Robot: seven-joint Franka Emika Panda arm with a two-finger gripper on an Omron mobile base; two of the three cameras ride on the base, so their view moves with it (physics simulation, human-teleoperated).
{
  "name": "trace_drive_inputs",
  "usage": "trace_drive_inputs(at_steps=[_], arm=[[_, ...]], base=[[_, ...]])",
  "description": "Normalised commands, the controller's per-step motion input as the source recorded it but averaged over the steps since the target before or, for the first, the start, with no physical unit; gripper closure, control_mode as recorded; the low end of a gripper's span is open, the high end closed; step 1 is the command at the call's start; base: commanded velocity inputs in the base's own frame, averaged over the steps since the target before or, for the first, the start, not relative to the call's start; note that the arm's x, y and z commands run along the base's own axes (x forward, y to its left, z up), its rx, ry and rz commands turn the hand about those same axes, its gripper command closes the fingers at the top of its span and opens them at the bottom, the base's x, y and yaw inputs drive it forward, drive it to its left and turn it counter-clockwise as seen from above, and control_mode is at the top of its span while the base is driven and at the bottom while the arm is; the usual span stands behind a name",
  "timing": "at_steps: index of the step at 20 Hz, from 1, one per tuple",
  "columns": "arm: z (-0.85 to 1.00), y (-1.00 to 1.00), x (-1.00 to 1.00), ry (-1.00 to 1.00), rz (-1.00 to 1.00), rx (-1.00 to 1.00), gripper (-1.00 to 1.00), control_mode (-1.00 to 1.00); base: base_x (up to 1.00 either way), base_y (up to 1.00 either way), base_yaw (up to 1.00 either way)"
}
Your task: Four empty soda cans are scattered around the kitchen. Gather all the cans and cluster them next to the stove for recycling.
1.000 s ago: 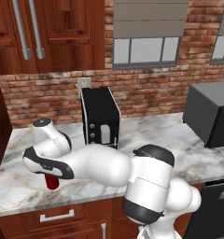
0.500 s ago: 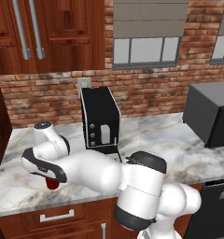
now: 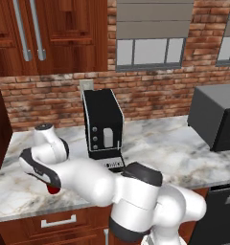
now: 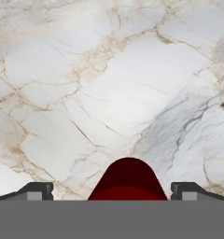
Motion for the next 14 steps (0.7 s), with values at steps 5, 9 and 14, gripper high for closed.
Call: trace_drive_inputs(at_steps=[5, 9, 14], arm=[[-0.38, -0.01, 0.00, 0.04, 0.00, 0.00, -1.00, -1.00], [-0.29, 0.00, -0.04, 0.05, 0.00, 0.00, 1.00, -1.00], [-0.22, 0.00, -0.14, 0.03, 0.00, 0.00, 1.00, -1.00]], base=[[0.00, 0.00, 0.00], [0.00, 0.00, 0.00], [0.00, 0.00, 0.00]])
